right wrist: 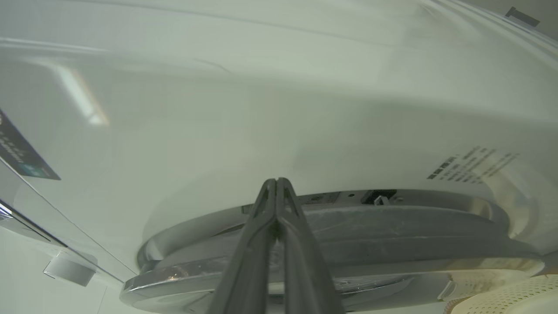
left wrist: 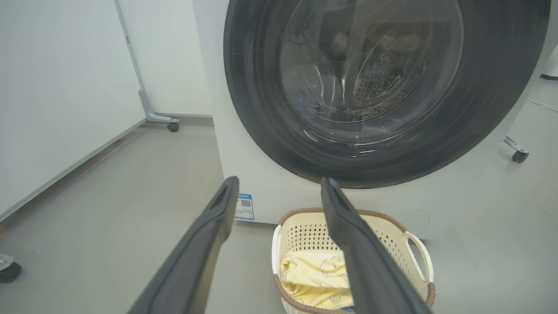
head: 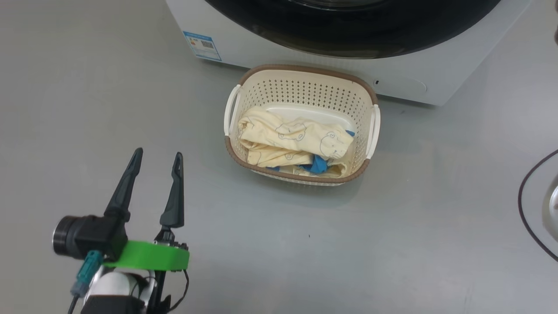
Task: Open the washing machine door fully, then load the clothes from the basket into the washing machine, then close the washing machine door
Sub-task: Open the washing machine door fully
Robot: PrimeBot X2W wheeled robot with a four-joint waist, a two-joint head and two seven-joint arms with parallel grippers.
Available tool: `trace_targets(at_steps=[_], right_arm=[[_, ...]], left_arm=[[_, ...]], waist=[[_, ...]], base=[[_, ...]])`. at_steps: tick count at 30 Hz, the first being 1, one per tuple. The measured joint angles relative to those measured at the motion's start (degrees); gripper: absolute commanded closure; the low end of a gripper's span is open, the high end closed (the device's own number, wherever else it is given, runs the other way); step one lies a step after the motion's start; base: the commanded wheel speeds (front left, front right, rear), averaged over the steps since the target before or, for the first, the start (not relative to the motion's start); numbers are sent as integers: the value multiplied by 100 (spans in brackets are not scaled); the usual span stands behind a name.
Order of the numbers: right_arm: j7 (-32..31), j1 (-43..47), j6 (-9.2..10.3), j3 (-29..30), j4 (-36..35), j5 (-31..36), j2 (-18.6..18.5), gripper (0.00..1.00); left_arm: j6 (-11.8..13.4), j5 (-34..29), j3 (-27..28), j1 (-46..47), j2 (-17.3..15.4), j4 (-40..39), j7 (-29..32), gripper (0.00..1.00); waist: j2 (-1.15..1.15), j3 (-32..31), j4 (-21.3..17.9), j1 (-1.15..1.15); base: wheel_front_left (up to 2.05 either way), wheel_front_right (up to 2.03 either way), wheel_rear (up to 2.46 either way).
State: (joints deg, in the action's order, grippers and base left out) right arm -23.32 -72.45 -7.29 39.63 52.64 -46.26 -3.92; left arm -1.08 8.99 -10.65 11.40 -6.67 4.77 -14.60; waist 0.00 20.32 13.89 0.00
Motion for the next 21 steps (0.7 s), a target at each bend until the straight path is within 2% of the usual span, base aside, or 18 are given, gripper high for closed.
trace_targets(at_steps=[10,21], right_arm=[[-438,-226,0,299,105,416,9,100],[-647,-392,0,858,199,992,10,100]], left_arm=[[-149,-92,121,172,212,75,-1,0],[-294,-143,236,352,344,99,-1,0]], waist=[[0,270,142,0],[1,391,280,0]], base=[[0,0,0],[0,0,0]])
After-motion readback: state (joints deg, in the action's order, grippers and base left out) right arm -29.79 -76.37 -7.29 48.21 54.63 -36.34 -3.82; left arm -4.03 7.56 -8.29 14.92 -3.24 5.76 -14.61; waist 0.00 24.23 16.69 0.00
